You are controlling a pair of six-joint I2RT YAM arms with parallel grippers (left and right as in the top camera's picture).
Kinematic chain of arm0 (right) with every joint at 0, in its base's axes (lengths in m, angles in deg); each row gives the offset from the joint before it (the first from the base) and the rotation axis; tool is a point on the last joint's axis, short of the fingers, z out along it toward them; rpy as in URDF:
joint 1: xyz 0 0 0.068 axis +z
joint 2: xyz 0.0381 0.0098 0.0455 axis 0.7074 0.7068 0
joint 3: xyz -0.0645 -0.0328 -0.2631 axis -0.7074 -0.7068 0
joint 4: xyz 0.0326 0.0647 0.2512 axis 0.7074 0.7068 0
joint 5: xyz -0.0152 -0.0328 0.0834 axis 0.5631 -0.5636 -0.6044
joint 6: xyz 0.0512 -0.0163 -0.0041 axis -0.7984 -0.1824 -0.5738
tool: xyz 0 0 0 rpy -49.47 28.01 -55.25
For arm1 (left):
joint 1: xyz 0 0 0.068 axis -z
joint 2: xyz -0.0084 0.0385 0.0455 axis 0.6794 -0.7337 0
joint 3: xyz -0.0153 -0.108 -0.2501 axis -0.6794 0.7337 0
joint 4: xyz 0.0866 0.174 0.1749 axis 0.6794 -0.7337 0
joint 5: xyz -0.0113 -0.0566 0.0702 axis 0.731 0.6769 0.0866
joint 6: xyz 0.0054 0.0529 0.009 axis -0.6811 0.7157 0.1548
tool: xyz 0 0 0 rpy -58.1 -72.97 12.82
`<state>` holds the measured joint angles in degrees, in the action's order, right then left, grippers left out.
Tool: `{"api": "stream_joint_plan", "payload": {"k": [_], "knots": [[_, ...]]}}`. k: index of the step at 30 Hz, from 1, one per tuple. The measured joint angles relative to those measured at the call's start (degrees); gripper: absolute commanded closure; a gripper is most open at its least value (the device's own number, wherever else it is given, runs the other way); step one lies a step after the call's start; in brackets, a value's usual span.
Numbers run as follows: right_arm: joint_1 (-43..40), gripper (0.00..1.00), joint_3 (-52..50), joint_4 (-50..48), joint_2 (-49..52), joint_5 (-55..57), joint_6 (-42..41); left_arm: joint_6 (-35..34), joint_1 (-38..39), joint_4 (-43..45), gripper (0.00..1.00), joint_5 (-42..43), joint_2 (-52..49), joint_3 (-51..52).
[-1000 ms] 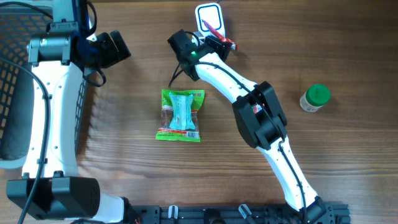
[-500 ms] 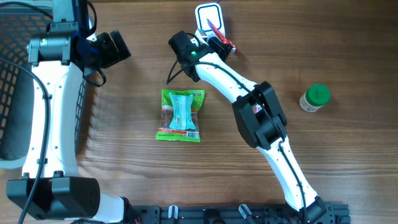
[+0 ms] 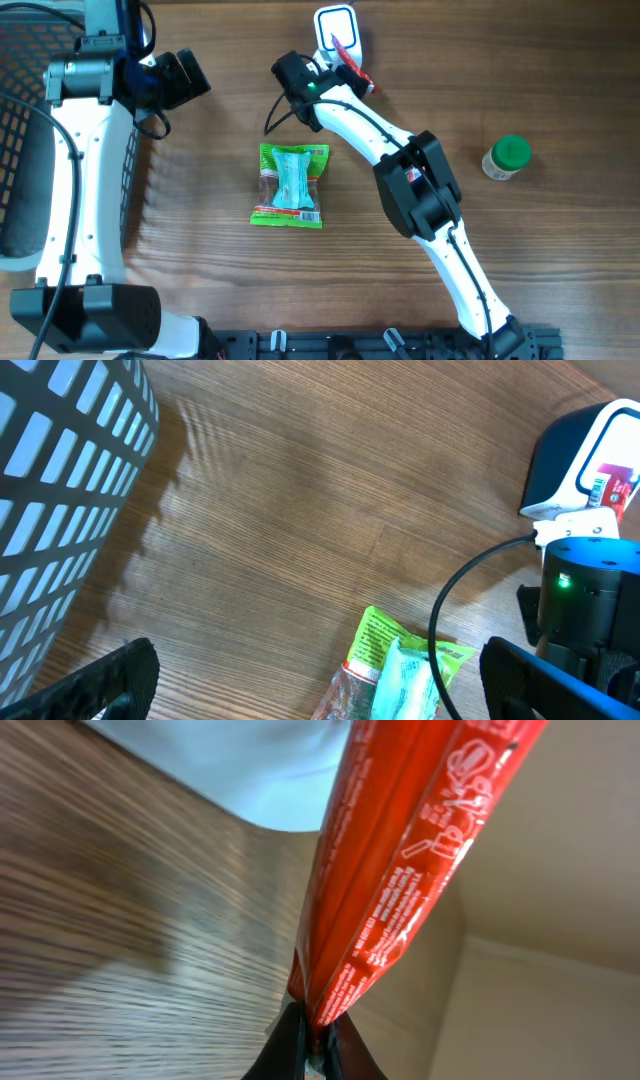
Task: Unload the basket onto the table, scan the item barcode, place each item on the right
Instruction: 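Hold the stick packet in front of the scanner window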
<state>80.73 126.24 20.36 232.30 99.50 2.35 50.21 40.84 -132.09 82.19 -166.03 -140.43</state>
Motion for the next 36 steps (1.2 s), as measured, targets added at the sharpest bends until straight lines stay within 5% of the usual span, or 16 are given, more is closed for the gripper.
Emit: {"api": "stream_joint_plan", "payload": {"k": [11,20,36], "knots": [[-0.1,0.96,0.0,-0.1,0.0,-1.8,-5.0,0.0,0.0,0.0,0.0,0.0,0.0,0.0],[-1.6,0.96,0.0,-5.5,0.1,9.9,-1.0,0.0,0.0,0.0,0.0,0.0,0.0,0.0],[-2.0,0.96,0.0,-2.8,0.2,-4.2,2.3,0.0,0.0,0.0,0.0,0.0,0.0,0.0]]}}
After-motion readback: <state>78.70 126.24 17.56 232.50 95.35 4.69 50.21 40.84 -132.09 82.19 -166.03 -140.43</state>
